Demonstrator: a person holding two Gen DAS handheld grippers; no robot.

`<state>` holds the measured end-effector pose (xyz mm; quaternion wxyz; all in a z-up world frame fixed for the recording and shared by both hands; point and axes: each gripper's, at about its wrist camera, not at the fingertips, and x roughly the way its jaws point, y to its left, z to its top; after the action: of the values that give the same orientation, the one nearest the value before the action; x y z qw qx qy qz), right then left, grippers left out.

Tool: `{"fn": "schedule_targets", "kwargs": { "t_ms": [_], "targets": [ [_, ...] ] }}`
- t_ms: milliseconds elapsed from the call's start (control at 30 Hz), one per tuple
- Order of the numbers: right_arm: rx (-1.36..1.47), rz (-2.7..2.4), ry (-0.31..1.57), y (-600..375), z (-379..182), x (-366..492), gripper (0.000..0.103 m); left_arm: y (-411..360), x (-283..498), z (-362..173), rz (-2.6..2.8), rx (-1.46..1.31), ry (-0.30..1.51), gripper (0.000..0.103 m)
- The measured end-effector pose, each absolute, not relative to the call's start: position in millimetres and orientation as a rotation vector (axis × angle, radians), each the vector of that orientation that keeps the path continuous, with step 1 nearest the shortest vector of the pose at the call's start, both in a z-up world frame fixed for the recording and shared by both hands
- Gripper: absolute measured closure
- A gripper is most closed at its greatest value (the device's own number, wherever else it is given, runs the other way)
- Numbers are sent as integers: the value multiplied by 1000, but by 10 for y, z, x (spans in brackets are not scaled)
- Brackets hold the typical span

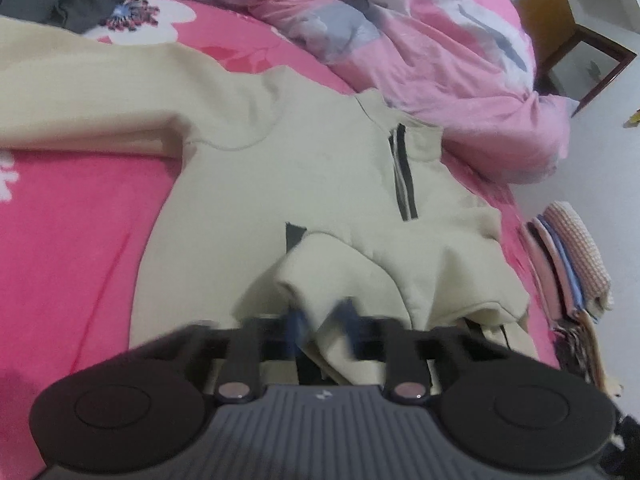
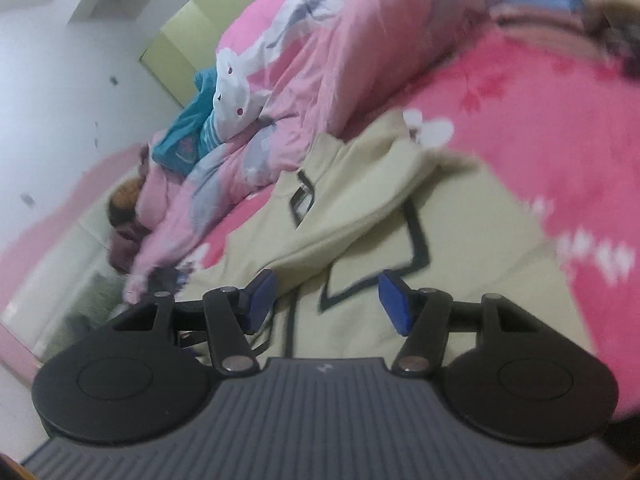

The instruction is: Fold clothes

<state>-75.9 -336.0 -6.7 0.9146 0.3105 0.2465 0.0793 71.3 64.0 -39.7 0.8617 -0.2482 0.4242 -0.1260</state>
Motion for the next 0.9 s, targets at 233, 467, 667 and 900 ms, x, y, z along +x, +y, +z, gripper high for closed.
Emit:
{"fn": "schedule_targets", "kwargs": {
  "t_ms": [233, 467, 667, 900],
  "targets": [
    [578, 118, 518, -3482, -354, -396, 50, 766, 994, 72, -221, -468, 728, 97],
    [557, 73, 562, -3490, -697, -430, 54, 778, 1590, 591, -201, -317, 586, 98],
    [545, 76, 542, -3529, -743, -459, 57, 784, 2031, 449, -198, -242, 677, 97],
    [514, 77, 544, -3511, -761, -432, 56, 1059, 2271, -208, -165, -313, 906, 75]
  ]
}}
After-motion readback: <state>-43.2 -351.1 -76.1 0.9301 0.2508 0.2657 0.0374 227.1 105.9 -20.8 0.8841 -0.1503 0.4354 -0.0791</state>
